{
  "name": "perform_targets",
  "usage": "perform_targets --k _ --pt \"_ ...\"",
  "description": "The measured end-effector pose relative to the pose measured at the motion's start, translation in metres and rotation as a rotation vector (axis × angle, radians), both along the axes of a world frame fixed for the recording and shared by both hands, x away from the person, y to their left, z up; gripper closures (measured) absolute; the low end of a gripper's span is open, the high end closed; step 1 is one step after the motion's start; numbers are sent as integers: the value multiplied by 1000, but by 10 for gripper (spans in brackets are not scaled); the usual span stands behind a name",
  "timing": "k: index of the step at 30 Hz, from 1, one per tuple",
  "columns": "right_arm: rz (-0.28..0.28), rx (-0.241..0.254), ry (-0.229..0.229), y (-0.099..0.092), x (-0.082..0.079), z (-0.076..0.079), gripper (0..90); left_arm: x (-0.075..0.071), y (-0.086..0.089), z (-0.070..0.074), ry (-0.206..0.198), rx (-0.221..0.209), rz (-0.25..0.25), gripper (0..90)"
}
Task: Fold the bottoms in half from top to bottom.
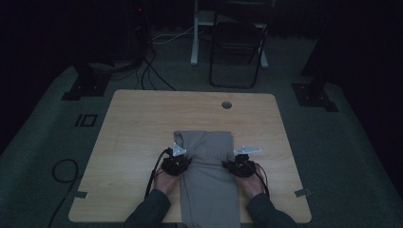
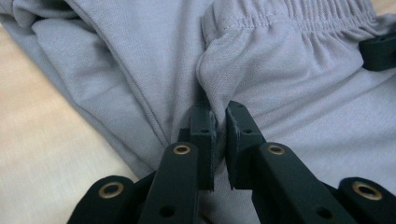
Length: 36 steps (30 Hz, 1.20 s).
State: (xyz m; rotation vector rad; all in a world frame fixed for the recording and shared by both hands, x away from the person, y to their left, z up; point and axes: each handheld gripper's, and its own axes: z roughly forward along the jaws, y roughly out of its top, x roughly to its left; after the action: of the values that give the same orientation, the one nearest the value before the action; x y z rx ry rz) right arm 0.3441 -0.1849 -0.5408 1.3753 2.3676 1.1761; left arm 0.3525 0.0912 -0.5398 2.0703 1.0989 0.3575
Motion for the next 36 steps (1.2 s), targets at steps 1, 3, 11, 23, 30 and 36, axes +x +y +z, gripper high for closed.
perform_targets --k 1,3,11,23,30,36 --pt "-11 1 3 0 6 0 830 5 -1 0 -2 5 0 832" --pt "-27 -2 5 1 18 1 829 16 -3 1 -10 19 3 831" --pt "-90 -14 7 3 60 2 825 60 -13 2 -23 60 31 826" --pt "-168 -41 25 10 98 7 828 91 -24 13 -1 106 102 820" --pt "-164 -16 -88 1 80 33 834 61 -19 50 -124 35 51 827" --pt "-153 27 -198 -14 50 71 835 19 -4 90 -212 -67 29 852"
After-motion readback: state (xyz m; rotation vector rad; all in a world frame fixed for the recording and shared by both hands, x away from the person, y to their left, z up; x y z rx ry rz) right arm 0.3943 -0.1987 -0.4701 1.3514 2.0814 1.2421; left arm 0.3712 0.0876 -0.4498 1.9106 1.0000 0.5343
